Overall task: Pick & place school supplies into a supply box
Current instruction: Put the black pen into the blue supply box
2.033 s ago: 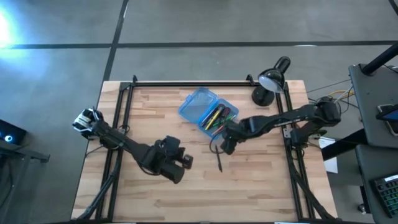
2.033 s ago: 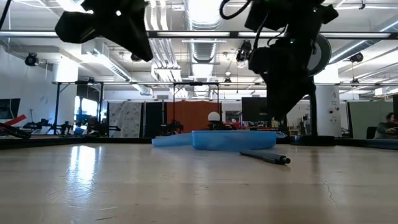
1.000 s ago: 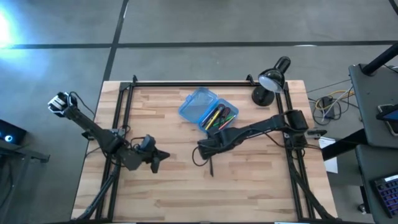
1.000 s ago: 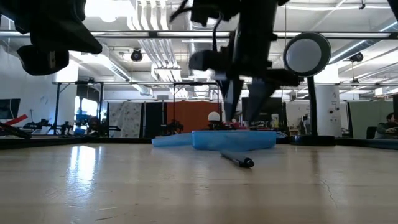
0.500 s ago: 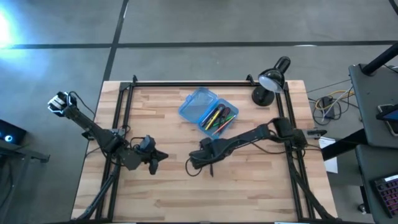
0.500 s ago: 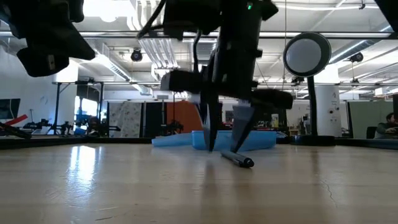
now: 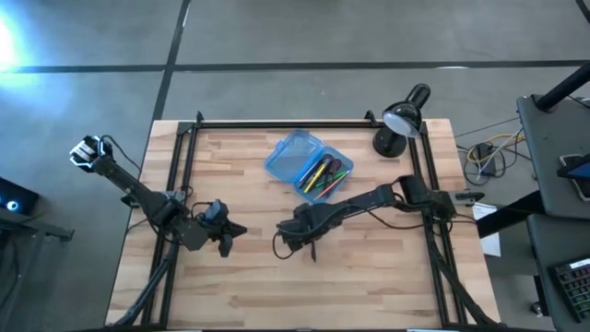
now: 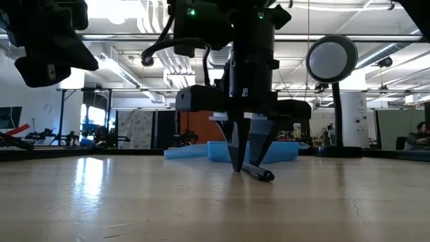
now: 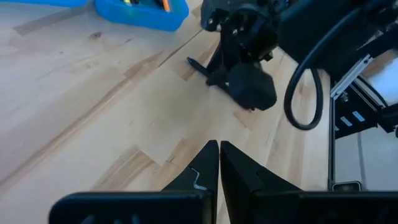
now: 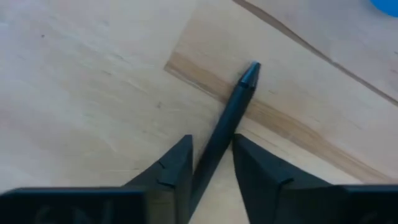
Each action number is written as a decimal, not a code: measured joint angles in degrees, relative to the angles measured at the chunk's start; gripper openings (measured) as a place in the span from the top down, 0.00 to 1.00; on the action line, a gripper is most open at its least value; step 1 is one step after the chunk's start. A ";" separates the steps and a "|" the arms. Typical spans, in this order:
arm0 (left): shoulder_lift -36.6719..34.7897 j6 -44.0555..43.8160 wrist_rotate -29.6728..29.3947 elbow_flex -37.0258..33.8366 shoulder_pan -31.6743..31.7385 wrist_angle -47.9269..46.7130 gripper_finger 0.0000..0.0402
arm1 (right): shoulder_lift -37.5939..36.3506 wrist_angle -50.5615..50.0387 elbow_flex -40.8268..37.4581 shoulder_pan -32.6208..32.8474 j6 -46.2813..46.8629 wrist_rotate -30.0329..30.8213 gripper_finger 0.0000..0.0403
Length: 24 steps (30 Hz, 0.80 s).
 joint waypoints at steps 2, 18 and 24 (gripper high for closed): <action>-0.19 -0.99 0.03 -0.29 -0.01 -0.07 1.00 | -0.15 0.98 -1.43 0.02 0.94 -0.04 0.79; -2.07 -13.68 -2.56 -0.12 0.15 -8.01 1.00 | -14.90 -1.50 -3.81 0.22 5.03 21.10 0.97; -3.87 -11.03 -5.59 -0.12 0.20 -8.07 1.00 | -23.77 -1.44 -4.83 -1.51 -13.80 29.87 0.97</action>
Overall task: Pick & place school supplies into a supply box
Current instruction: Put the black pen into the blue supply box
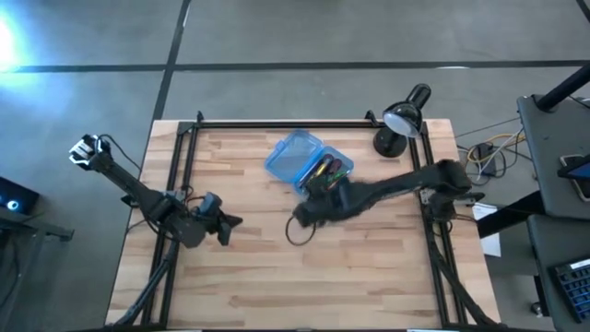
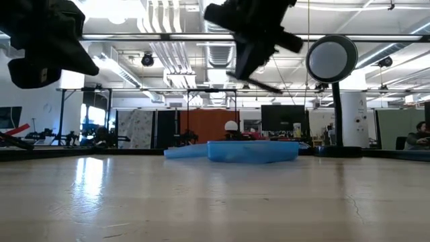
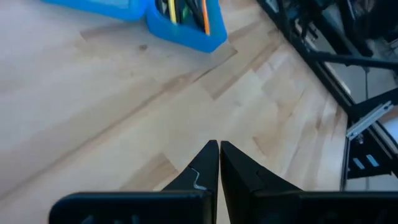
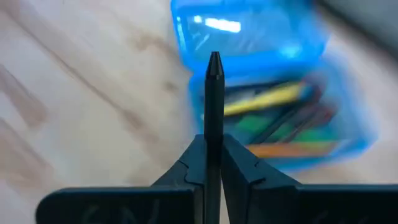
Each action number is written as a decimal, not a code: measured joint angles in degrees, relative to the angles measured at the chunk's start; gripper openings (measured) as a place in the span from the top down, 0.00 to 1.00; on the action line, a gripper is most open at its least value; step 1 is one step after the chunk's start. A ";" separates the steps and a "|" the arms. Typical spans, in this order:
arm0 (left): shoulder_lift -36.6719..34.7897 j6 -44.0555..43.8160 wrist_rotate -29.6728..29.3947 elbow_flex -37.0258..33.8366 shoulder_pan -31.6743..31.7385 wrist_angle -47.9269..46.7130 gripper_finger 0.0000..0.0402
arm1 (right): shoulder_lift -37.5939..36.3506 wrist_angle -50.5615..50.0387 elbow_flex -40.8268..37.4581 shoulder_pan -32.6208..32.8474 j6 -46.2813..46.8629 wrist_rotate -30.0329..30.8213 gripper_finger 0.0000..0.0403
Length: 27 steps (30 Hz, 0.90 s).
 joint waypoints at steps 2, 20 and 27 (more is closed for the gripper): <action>-0.63 0.45 -1.09 0.00 0.00 0.08 1.00 | -2.06 -0.54 -0.01 -3.10 -13.67 -2.32 0.97; -0.81 -6.70 -7.06 0.00 -0.02 0.08 1.00 | 10.24 -0.45 -0.21 -19.90 -93.96 -14.90 0.97; -0.90 -14.40 -18.91 0.00 0.16 0.12 1.00 | 9.90 0.79 -0.15 -20.10 -90.92 -19.19 0.85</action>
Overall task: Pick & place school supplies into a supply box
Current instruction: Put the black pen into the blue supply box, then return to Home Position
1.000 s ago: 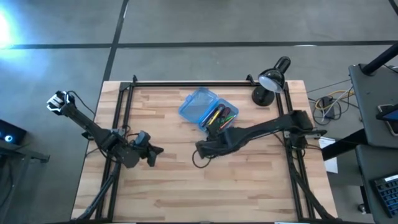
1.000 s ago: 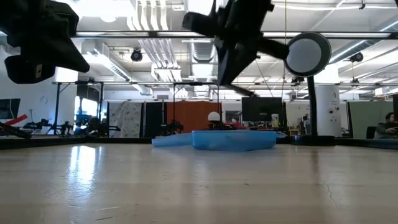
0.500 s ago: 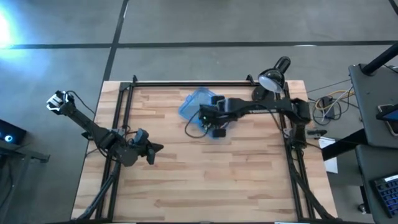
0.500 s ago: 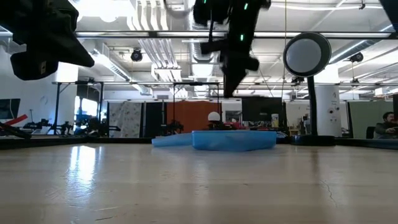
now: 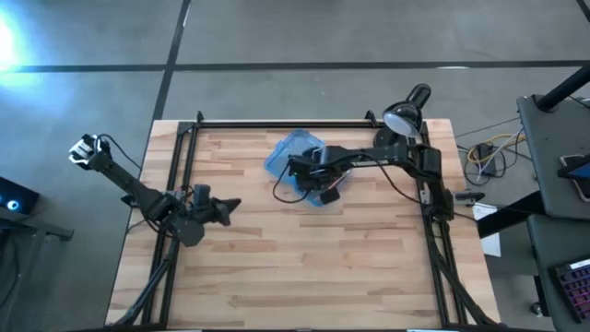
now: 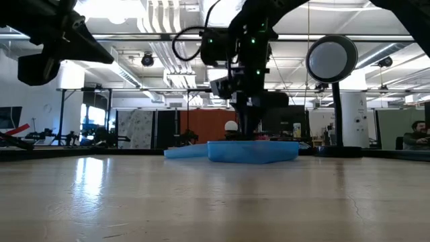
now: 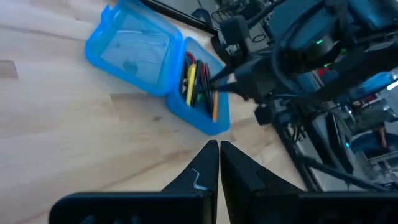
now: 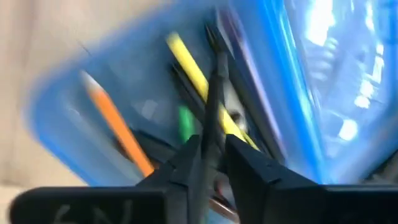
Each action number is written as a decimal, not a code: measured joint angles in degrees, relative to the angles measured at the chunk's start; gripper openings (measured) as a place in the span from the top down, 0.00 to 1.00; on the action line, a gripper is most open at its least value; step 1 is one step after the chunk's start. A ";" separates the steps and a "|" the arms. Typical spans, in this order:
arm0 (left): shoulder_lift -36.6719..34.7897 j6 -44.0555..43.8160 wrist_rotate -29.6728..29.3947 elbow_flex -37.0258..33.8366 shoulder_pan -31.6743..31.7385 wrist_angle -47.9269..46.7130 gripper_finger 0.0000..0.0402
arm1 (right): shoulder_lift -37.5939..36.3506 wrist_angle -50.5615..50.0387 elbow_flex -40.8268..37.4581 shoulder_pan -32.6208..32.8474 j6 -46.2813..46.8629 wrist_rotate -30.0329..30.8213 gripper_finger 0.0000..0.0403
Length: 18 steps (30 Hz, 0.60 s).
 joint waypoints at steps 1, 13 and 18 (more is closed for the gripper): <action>-0.05 -0.17 0.00 0.00 0.14 0.01 1.00 | -0.34 0.52 -0.01 -0.15 1.19 -2.24 0.83; -0.09 -4.44 0.07 1.57 0.28 0.06 0.93 | -14.23 1.89 -0.01 -0.47 11.15 4.97 0.59; 0.82 1.54 6.52 1.51 -0.33 6.28 0.93 | -25.73 1.83 -0.01 0.90 31.79 5.06 0.59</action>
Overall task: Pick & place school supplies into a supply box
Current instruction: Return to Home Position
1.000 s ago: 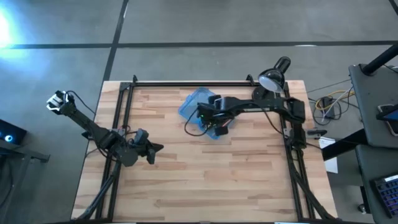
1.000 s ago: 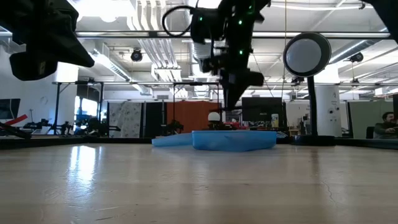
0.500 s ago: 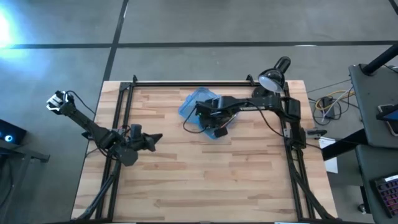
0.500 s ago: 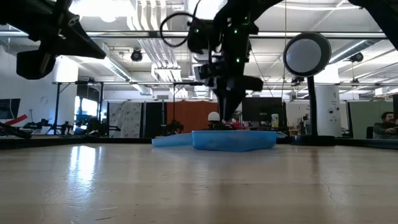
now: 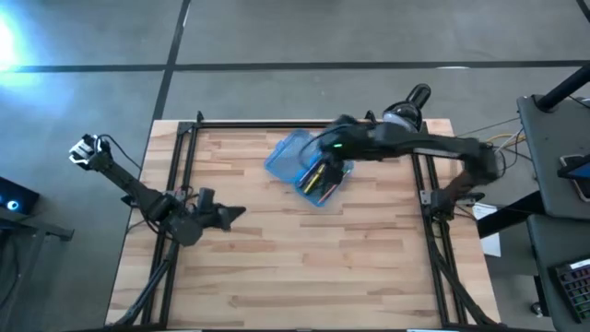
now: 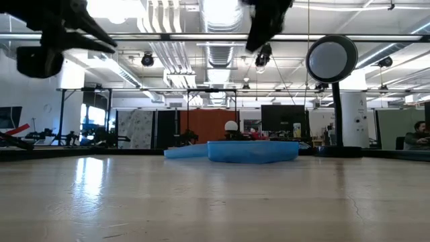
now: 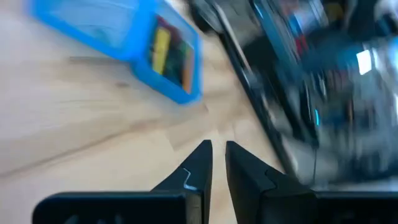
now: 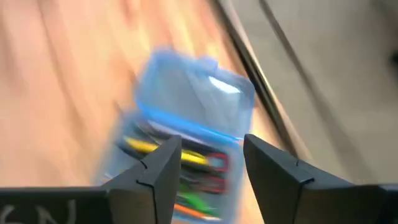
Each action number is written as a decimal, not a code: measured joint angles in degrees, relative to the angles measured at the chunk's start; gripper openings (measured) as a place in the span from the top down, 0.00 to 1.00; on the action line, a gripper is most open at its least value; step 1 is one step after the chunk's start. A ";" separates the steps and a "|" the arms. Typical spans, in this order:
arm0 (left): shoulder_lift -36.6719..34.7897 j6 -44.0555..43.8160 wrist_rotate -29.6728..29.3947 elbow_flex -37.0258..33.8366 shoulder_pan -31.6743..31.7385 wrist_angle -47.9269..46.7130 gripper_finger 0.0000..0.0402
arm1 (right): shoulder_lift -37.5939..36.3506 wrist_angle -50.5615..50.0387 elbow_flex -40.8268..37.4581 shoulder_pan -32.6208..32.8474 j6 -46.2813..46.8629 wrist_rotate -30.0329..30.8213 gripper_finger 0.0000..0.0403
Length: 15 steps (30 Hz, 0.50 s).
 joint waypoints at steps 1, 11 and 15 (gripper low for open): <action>-0.27 5.23 2.41 0.04 0.15 1.92 0.93 | -2.57 0.03 0.00 0.25 6.31 -0.09 0.59; -4.65 47.25 47.49 -5.97 16.95 39.12 0.93 | -26.92 25.22 -18.61 11.37 20.95 -19.39 0.58; -5.36 50.85 60.64 -9.21 25.02 49.12 0.93 | -33.53 45.53 -39.08 17.53 28.93 -12.07 0.59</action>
